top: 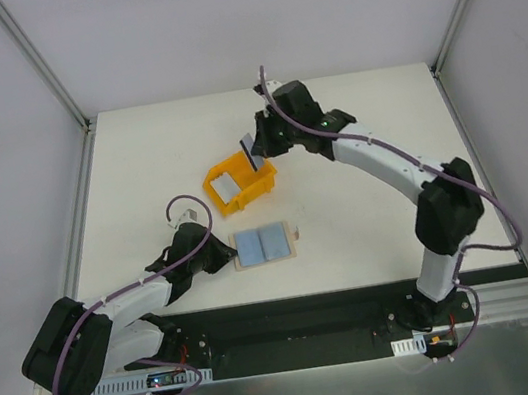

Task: Put the credit cards into the card holder
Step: Insert the credit card into the card holder.

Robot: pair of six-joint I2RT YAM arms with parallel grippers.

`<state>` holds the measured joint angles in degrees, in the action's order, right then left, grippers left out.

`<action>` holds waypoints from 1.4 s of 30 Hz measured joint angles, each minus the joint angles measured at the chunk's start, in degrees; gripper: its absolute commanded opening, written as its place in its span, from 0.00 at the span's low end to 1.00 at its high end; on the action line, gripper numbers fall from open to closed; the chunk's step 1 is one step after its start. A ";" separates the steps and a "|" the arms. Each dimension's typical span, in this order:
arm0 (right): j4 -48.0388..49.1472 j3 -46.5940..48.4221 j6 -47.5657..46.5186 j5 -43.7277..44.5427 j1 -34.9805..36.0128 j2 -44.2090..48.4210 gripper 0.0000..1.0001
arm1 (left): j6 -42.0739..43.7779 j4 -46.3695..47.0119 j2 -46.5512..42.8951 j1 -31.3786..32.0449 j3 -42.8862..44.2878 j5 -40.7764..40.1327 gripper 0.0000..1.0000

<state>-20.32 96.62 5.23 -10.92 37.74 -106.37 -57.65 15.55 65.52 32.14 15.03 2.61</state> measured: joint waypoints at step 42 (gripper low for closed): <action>43.32 -56.04 32.41 -1.86 10.10 9.53 0.00 | -1.79 2.43 0.72 0.00 -0.96 0.79 0.00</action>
<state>23.00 40.58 37.65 -12.78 47.83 -96.84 -59.44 17.98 66.24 32.14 14.06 3.40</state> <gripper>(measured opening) 0.009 0.007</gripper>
